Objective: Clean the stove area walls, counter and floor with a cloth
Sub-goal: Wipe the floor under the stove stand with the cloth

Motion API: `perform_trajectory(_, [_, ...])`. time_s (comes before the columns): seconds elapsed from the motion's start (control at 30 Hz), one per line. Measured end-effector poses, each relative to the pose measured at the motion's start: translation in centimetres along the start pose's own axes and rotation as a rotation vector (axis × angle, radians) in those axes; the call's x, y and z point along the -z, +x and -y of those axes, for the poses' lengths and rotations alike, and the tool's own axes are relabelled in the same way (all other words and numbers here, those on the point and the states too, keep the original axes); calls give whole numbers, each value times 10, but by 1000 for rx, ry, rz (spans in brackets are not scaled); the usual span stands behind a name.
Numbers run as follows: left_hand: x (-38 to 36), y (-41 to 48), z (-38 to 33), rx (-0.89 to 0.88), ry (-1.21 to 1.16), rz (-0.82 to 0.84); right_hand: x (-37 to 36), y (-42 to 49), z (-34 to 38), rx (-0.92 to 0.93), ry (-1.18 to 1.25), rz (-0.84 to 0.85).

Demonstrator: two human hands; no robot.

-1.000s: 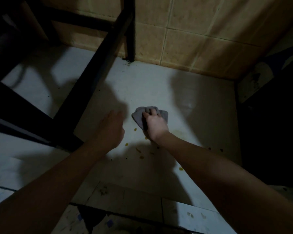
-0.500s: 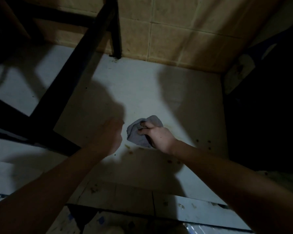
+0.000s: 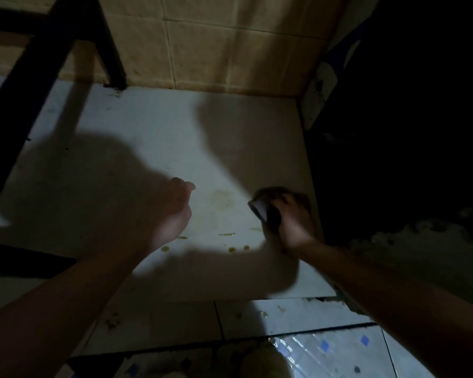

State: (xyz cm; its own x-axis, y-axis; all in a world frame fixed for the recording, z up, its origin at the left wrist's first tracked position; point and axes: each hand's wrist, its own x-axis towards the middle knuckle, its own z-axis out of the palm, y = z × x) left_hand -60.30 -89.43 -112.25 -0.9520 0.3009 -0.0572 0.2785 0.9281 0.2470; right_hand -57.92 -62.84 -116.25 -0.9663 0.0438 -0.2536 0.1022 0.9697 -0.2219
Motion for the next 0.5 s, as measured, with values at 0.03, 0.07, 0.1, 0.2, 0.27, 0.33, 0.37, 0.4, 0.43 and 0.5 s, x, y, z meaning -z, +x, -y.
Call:
perform_trajectory(0.03, [-1,1,0,13,-6,10,-2,-3,-3,-31,-1,8])
perform_trajectory(0.07, [-2,1,1,13,-15,13,-4,-7,-4,-45,-4,27])
perform_trajectory(0.1, [-3,0,2,5,-24,6,-6,-11,-3,-40,-17,52])
perform_trajectory(0.2, [-3,-8,13,-42,17,-26,-6,-22,10,14,-17,127])
perform_trajectory(0.27, [-1,-17,20,-57,46,-6,-6,-30,25,59,5,121])
perform_trajectory(0.33, [1,-25,24,-36,50,34,-7,-35,42,135,-44,133])
perform_trajectory(0.37, [1,-28,27,-11,40,41,-10,-36,51,177,-57,146])
perform_trajectory(0.4, [-1,-33,31,16,20,34,-13,-37,60,214,-63,161])
perform_trajectory(0.43, [-1,-38,36,41,-2,30,-16,-37,68,251,-72,177])
perform_trajectory(0.5, [-1,-51,45,78,-24,31,-22,-37,84,307,-85,211])
